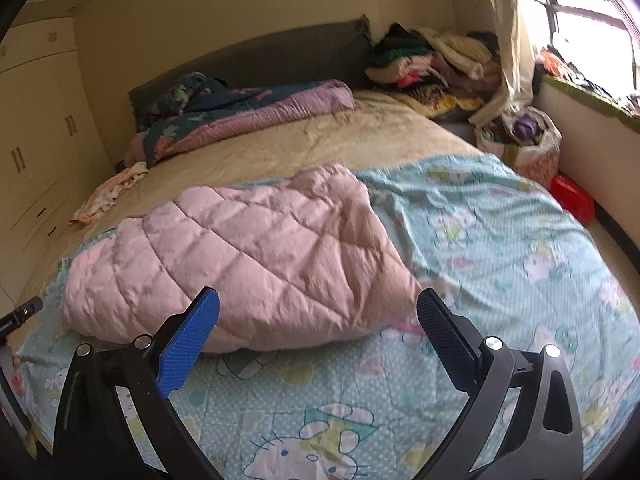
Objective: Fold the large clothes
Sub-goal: 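Grasp the pink jacket bundle with both tools and lift it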
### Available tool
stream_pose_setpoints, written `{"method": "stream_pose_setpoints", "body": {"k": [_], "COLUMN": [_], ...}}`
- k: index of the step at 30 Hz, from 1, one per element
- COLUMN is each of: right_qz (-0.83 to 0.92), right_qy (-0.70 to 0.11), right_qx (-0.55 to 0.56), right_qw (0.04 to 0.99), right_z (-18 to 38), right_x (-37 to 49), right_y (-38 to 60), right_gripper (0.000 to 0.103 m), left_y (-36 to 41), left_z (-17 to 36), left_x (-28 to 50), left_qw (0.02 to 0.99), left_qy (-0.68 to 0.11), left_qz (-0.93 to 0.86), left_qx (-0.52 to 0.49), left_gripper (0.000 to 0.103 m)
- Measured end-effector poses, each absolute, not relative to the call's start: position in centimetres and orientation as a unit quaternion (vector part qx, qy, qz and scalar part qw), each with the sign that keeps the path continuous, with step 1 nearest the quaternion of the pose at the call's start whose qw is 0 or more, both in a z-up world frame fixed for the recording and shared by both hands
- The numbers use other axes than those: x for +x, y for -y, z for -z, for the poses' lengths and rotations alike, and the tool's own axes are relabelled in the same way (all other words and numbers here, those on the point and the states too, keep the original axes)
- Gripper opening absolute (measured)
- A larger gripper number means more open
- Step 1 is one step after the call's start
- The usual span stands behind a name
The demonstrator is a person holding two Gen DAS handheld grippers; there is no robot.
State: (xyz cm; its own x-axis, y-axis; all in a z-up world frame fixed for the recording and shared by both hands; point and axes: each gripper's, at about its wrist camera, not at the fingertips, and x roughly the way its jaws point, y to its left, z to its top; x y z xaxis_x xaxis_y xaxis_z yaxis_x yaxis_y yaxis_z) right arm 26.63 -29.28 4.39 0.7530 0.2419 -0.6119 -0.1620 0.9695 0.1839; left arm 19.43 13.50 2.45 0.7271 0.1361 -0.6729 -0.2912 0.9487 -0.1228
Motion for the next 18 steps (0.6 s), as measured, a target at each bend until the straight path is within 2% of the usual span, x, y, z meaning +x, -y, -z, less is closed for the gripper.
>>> {"method": "stream_pose_setpoints", "body": {"k": [9,18], "right_qz": [-0.087,-0.080], "right_qy": [-0.399,-0.444], "right_qx": [0.129,0.180], "right_qw": [0.904,0.874], "right_z": [-0.1,2.7], "right_x": [28.8,31.6], "right_y": [30.5,31.0], "right_gripper": [0.099,0.099], "left_y": [-13.7,-17.9], "left_z": [1.7,6.0], "left_x": [20.8,23.1], "left_qw": [0.891,0.822], "left_qy": [-0.403,-0.398], "left_qz": [-0.078,-0.067], "left_qx": [-0.192,-0.402], "left_gripper": [0.093,0.093]}}
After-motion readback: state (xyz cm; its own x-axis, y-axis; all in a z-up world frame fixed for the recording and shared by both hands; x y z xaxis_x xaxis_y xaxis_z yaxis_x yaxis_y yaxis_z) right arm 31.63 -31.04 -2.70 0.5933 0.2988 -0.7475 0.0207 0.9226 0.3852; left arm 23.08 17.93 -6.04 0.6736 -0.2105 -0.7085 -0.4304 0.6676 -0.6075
